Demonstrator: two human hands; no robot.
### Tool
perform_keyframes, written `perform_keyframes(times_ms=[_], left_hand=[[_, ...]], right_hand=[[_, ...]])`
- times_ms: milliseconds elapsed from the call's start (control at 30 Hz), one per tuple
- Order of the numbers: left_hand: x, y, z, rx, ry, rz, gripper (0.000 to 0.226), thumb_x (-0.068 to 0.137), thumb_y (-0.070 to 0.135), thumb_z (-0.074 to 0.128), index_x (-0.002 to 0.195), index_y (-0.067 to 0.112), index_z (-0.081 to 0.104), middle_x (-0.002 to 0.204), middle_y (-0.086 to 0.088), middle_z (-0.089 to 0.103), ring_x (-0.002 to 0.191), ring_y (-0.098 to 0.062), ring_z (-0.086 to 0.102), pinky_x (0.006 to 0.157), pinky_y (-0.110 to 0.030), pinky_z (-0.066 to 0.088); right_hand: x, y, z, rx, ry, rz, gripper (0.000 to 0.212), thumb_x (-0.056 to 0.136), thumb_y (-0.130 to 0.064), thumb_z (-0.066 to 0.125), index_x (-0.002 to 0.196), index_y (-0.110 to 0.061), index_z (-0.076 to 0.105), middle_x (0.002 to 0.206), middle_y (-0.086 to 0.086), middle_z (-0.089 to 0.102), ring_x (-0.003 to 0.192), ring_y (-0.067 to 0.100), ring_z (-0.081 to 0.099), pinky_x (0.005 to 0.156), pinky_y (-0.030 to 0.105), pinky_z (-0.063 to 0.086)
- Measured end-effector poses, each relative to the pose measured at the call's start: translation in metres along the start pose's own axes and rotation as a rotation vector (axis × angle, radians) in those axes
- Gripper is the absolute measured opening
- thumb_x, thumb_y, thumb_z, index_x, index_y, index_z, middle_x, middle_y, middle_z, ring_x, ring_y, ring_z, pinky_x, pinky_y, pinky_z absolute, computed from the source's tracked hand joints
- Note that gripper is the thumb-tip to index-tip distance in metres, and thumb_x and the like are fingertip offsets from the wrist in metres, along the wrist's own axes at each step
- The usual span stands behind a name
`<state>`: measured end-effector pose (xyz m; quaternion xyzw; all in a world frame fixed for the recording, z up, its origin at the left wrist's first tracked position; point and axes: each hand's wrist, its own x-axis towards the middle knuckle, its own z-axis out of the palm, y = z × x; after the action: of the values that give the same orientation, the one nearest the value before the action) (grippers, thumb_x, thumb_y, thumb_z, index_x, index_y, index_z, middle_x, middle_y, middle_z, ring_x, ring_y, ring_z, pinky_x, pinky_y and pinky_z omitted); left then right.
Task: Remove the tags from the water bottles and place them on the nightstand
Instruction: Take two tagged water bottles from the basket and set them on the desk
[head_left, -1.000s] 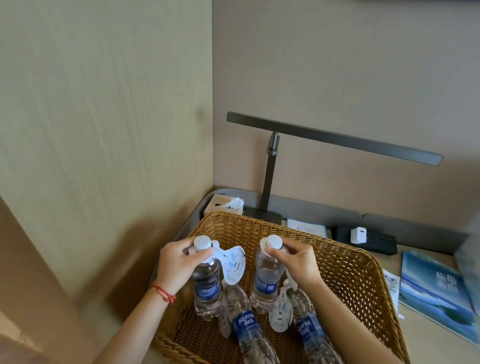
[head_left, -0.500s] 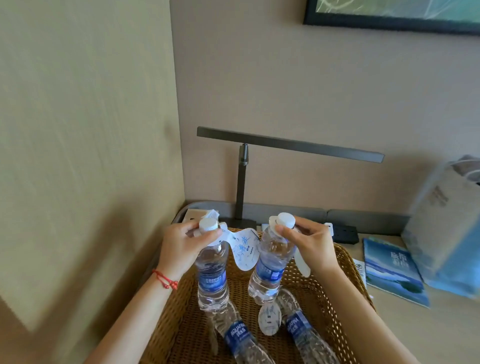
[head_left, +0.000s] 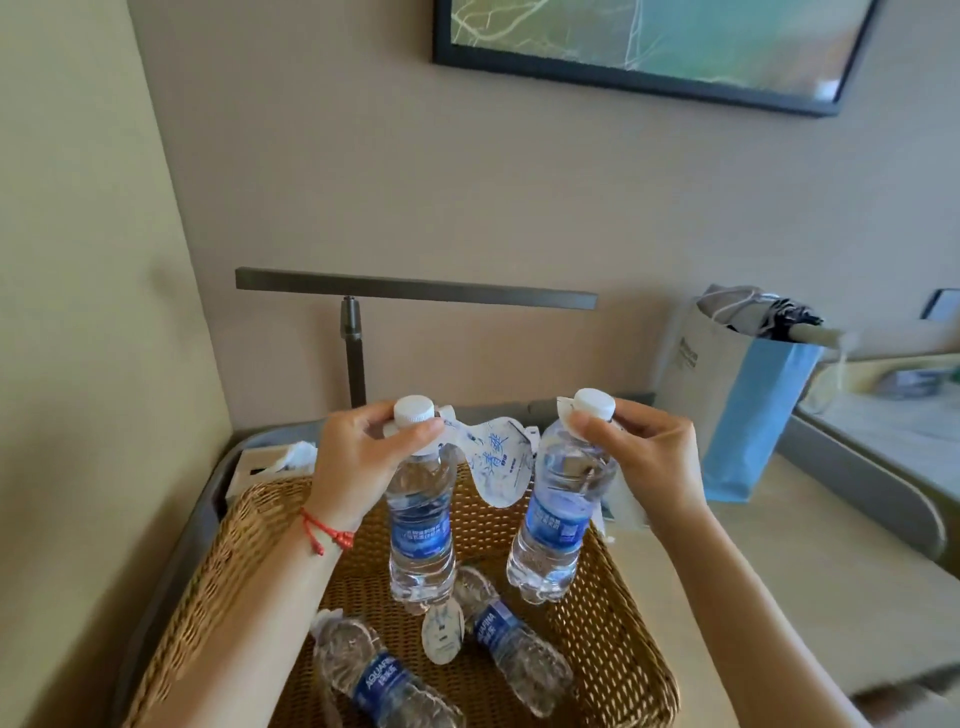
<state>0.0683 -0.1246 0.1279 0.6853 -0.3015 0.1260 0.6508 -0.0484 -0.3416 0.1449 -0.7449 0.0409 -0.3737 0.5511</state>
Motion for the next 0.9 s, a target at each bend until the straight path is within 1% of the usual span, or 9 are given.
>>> perform_keyframes(times_ms=[67,133,233,333,400,467,600,733,900], left_hand=[[0.002,0.005,0.019,-0.024,-0.031,0.015,0.012,0.066,0.034,0.073,0.076,0.04,0.068,0.071,0.023,0.071,0.075,-0.001,0.066,0.058,-0.015,0.053],[0.002,0.01,0.039,-0.03,-0.054,0.022,0.015,0.07,0.027,0.074,0.076,0.039,0.067,0.069,0.027,0.069,0.075,0.003,0.065,0.056,-0.011,0.051],[-0.001,0.023,0.073,-0.051,-0.102,0.029,0.013,0.069,0.03,0.073,0.078,0.037,0.066,0.069,0.028,0.068,0.075,0.004,0.065,0.056,-0.011,0.051],[-0.007,0.037,0.113,-0.115,-0.151,0.024,0.014,0.066,0.036,0.071,0.078,0.036,0.066,0.069,0.028,0.069,0.073,0.005,0.065,0.057,-0.011,0.052],[-0.013,0.045,0.142,-0.155,-0.16,0.019,0.013,0.068,0.029,0.073,0.077,0.036,0.066,0.067,0.028,0.069,0.07,0.006,0.065,0.055,-0.009,0.049],[-0.021,0.052,0.173,-0.19,-0.176,-0.001,0.01,0.066,0.031,0.073,0.072,0.036,0.069,0.068,0.024,0.07,0.068,0.002,0.067,0.055,-0.011,0.05],[-0.037,0.065,0.237,-0.229,-0.198,-0.001,0.009,0.066,0.029,0.074,0.067,0.038,0.07,0.066,0.021,0.071,0.062,0.0,0.066,0.054,-0.01,0.05],[-0.05,0.076,0.299,-0.29,-0.231,-0.04,0.008,0.063,0.031,0.074,0.068,0.038,0.072,0.069,0.017,0.073,0.064,-0.004,0.068,0.056,-0.014,0.052],[-0.06,0.078,0.36,-0.281,-0.278,-0.058,0.013,0.068,0.026,0.075,0.068,0.039,0.071,0.069,0.019,0.072,0.065,-0.004,0.067,0.058,-0.015,0.054]], right_hand=[[-0.002,-0.003,-0.021,-0.008,0.049,0.007,0.008,0.065,-0.035,0.076,0.072,-0.035,0.071,0.069,-0.018,0.073,0.062,0.002,0.068,0.048,0.009,0.047],[-0.004,-0.007,-0.042,-0.006,0.098,0.02,0.015,0.058,-0.043,0.075,0.069,-0.035,0.072,0.068,-0.017,0.073,0.061,0.003,0.068,0.047,0.009,0.047],[-0.009,-0.008,-0.077,-0.012,0.152,0.035,0.025,0.049,-0.055,0.073,0.065,-0.035,0.073,0.067,-0.013,0.073,0.06,0.004,0.068,0.048,0.01,0.047],[-0.015,-0.006,-0.119,-0.012,0.193,0.058,0.028,0.047,-0.054,0.074,0.064,-0.032,0.073,0.066,-0.011,0.073,0.061,0.005,0.069,0.049,0.011,0.049],[-0.02,-0.002,-0.15,-0.044,0.21,0.063,0.033,0.048,-0.055,0.074,0.069,-0.029,0.075,0.069,-0.008,0.074,0.065,0.007,0.07,0.053,0.014,0.051],[-0.024,0.001,-0.182,-0.096,0.233,0.069,0.037,0.053,-0.052,0.075,0.077,-0.024,0.075,0.073,-0.005,0.074,0.069,0.008,0.07,0.057,0.018,0.053],[-0.032,0.007,-0.244,-0.2,0.241,0.08,0.015,0.063,-0.043,0.077,0.073,-0.032,0.073,0.069,-0.01,0.073,0.067,0.003,0.068,0.053,0.01,0.05],[-0.041,0.012,-0.301,-0.232,0.265,0.079,0.022,0.054,-0.054,0.071,0.068,-0.037,0.07,0.071,-0.014,0.072,0.068,0.003,0.068,0.053,0.009,0.049],[-0.048,0.032,-0.36,-0.252,0.325,0.129,0.013,0.067,-0.029,0.078,0.074,-0.035,0.069,0.066,-0.024,0.069,0.064,-0.007,0.064,0.049,0.003,0.043]])
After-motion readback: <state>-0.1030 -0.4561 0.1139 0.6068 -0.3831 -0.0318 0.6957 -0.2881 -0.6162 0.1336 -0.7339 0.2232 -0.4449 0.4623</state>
